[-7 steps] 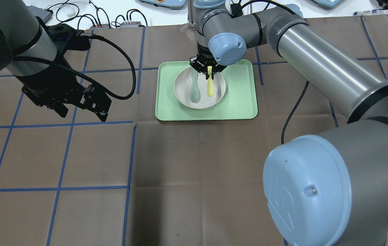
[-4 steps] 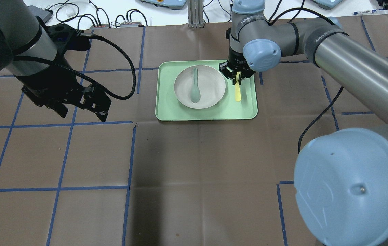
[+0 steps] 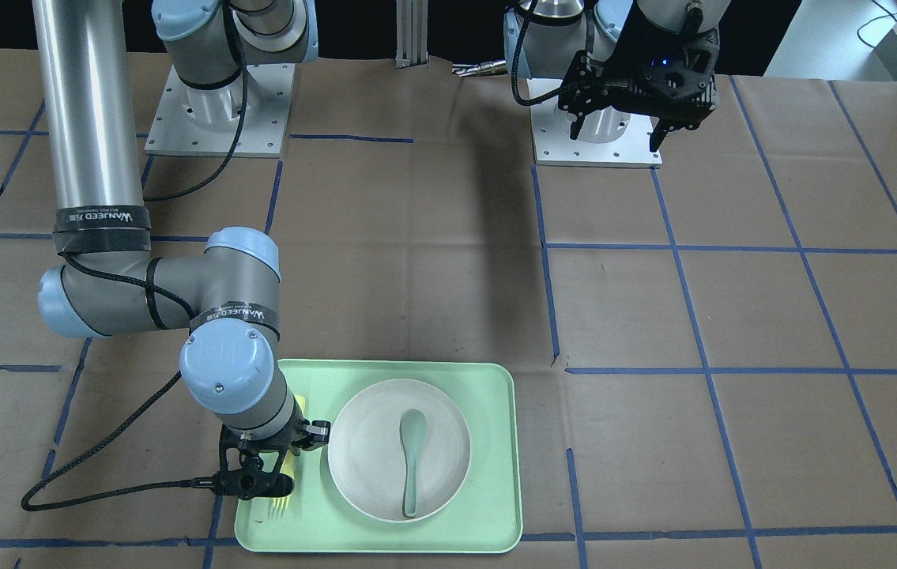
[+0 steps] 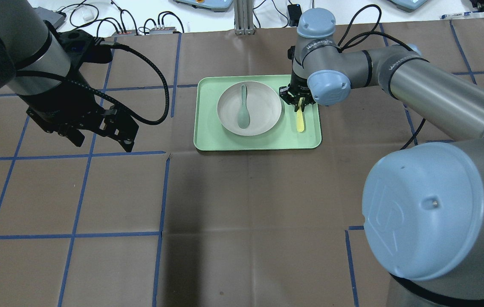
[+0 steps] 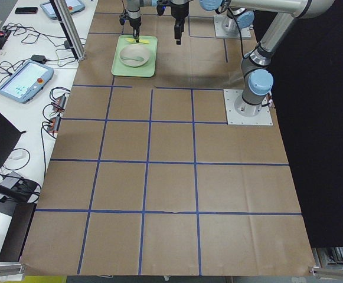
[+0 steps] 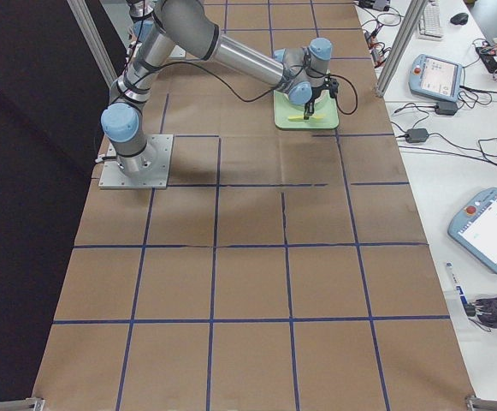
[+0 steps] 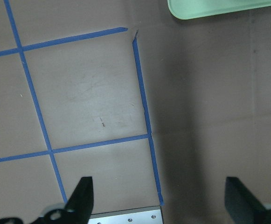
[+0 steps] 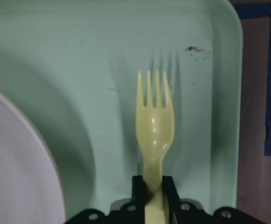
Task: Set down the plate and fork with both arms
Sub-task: 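Carry the fork with the right gripper beside the plate on the tray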
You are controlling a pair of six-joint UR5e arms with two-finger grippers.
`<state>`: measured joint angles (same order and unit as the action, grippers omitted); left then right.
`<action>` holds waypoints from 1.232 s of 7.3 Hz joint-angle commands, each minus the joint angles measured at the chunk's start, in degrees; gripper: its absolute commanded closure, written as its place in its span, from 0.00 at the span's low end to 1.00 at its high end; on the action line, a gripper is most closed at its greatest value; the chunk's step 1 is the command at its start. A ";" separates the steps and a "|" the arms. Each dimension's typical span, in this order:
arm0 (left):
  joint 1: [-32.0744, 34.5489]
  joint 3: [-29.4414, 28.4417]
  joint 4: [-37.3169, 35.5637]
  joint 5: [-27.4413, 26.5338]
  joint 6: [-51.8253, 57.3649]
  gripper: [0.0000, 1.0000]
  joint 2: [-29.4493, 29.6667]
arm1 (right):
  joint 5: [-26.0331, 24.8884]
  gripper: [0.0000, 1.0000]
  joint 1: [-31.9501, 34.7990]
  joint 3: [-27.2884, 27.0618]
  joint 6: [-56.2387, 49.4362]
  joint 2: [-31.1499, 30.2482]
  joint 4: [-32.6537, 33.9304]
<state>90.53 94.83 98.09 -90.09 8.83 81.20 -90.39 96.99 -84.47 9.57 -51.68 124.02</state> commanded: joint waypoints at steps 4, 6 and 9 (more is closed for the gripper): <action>0.00 0.00 0.00 0.09 -0.04 0.01 0.01 | -2.16 0.00 -0.74 0.80 -0.26 -0.26 -0.18; 0.00 0.00 0.00 0.17 -0.04 0.01 0.01 | -1.98 0.00 -0.92 0.72 -0.69 -4.19 -4.20; 0.00 0.00 0.00 0.18 -0.13 0.01 0.01 | -2.07 0.00 -2.76 -0.25 -7.45 -14.73 -17.18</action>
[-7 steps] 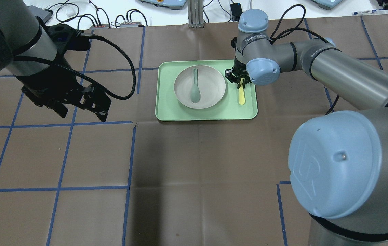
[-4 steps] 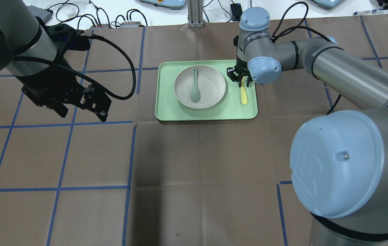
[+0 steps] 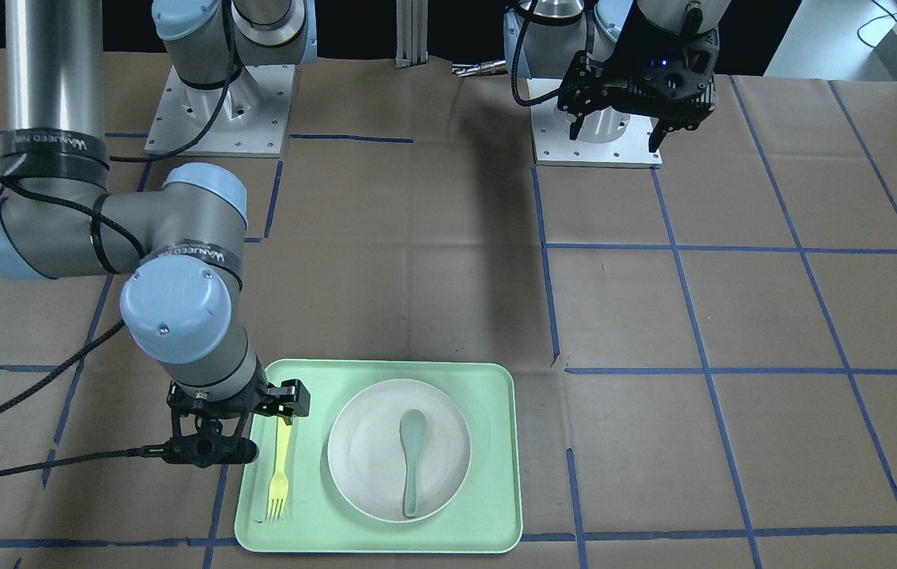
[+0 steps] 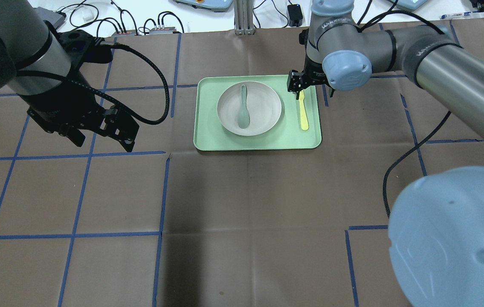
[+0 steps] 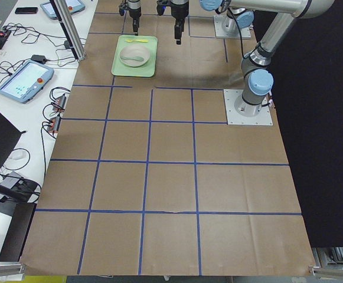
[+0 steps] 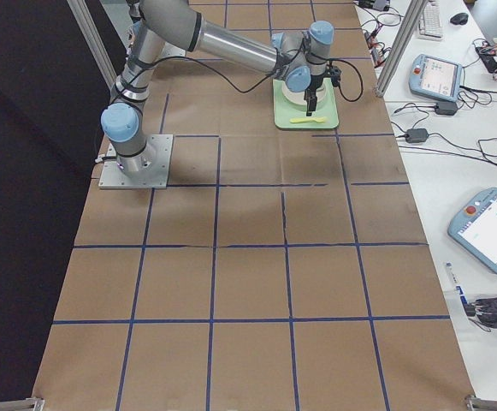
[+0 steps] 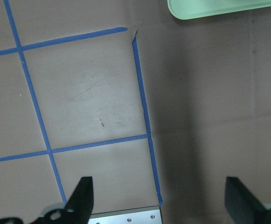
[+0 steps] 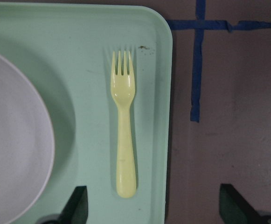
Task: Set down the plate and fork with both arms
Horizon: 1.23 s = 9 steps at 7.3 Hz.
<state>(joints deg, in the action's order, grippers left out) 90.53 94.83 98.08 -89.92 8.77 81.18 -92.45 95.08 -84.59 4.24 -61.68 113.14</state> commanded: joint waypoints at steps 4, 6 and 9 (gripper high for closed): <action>0.00 0.00 0.00 0.09 0.28 0.01 0.03 | 0.17 0.00 -5.60 -8.71 -7.49 -22.64 -16.72; 0.00 0.00 0.00 0.18 0.46 0.01 0.03 | 0.34 0.00 -5.17 -11.38 -6.88 -30.14 -19.68; 0.00 0.00 -0.09 0.18 0.55 0.01 -0.14 | 0.96 0.00 -4.72 -11.12 -4.68 -30.79 -21.38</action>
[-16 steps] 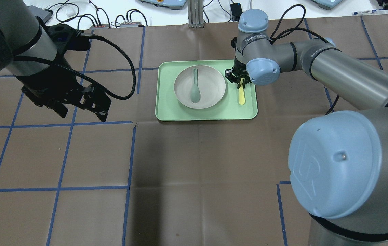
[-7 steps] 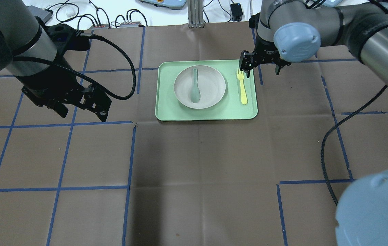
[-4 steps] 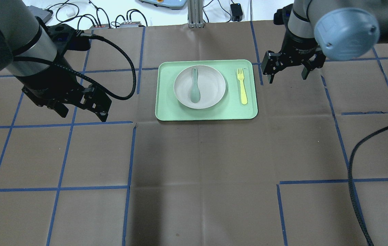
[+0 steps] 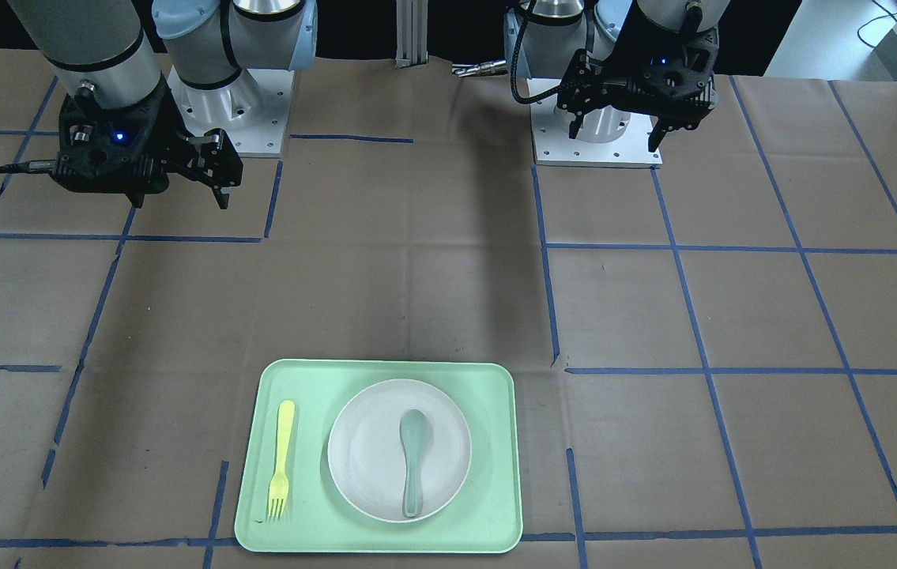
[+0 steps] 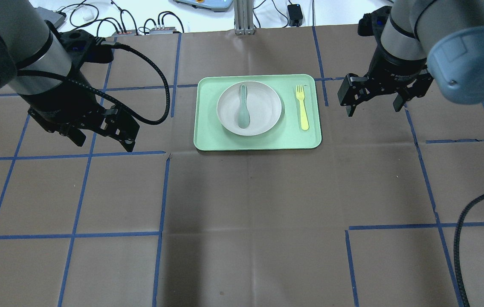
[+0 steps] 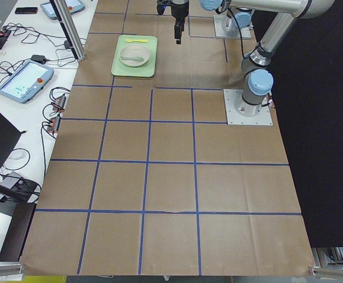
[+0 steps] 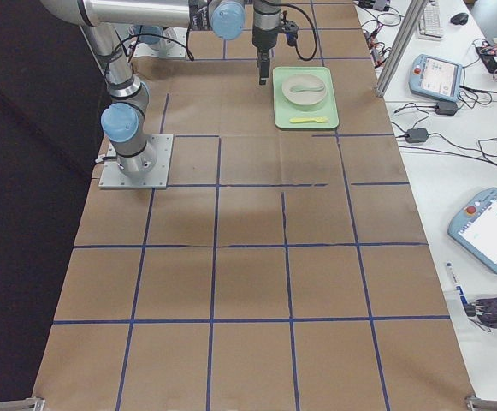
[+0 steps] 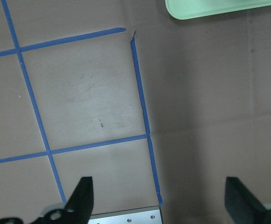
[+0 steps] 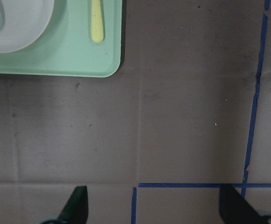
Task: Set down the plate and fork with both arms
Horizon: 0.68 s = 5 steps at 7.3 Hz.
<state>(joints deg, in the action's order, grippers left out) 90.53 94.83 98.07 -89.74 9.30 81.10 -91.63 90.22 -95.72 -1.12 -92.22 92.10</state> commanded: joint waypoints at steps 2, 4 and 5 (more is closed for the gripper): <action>-0.09 -0.09 -0.07 0.00 0.19 0.01 -0.15 | 0.40 0.00 0.22 0.01 0.50 0.36 -0.08; -0.09 -0.09 -0.07 0.00 0.19 0.01 -0.15 | 1.36 0.00 0.22 0.00 0.68 0.28 -0.17; -0.09 -0.09 -0.07 0.00 0.19 0.01 -0.15 | 1.37 0.00 0.22 0.01 0.59 0.28 -0.17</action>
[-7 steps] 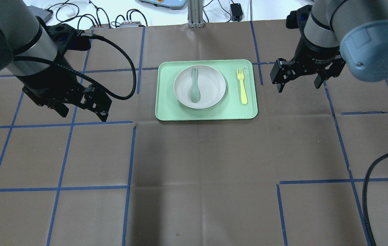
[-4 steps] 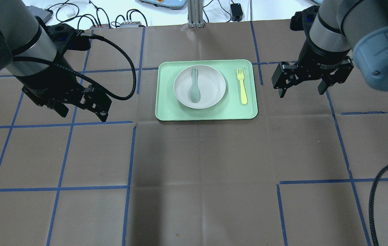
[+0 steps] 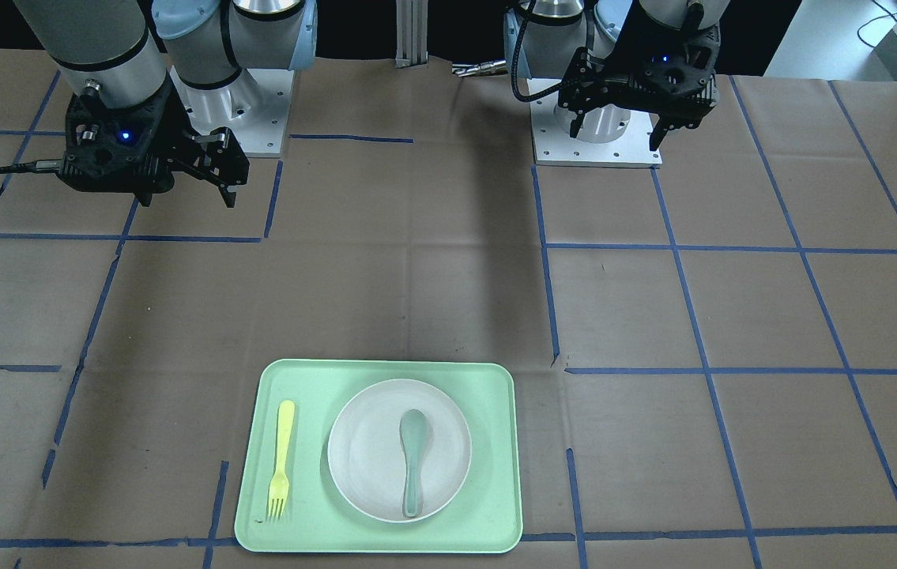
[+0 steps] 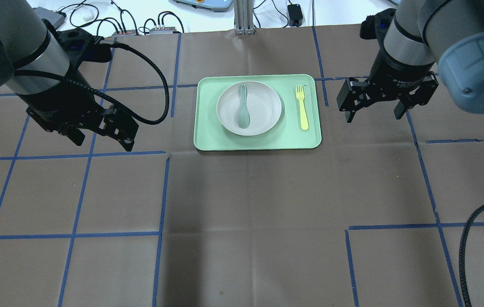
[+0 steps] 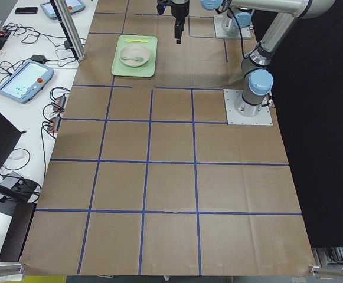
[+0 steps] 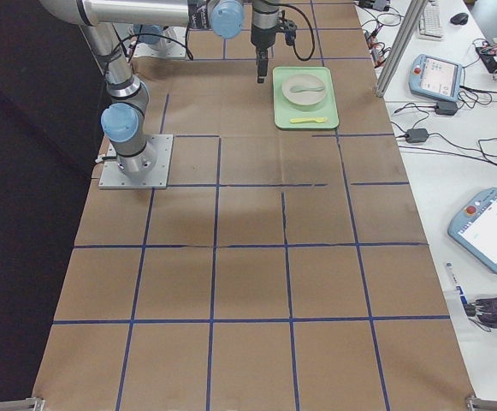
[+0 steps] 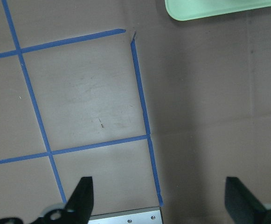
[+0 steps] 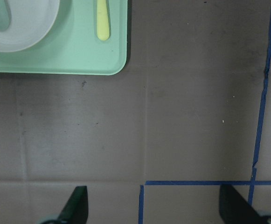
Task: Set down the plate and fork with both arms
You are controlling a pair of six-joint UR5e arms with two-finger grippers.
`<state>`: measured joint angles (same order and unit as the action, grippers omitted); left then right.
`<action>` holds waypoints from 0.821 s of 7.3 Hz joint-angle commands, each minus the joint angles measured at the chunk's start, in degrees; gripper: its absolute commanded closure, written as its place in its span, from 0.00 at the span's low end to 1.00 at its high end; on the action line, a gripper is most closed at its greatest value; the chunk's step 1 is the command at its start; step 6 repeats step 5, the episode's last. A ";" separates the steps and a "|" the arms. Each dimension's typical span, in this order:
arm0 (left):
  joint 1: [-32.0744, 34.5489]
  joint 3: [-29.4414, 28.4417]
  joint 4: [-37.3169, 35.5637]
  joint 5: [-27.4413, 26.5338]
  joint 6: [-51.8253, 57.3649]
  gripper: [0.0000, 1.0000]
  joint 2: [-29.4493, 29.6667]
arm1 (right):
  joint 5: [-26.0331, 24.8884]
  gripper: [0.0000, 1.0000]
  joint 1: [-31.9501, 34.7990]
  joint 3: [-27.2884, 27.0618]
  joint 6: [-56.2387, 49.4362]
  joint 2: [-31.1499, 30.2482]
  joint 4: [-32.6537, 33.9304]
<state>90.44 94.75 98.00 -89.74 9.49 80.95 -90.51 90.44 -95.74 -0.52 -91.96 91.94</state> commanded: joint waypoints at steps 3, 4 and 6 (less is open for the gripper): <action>0.00 -0.01 0.09 0.00 0.01 0.01 0.00 | -0.37 0.00 0.00 0.03 -0.01 0.03 -0.01; 0.00 -0.01 0.09 0.00 0.01 0.01 0.00 | -0.37 0.00 0.00 0.03 -0.01 0.11 -0.01; 0.00 -0.01 0.09 0.00 -0.08 0.01 0.00 | -0.37 0.00 0.00 0.03 -0.01 0.11 -0.01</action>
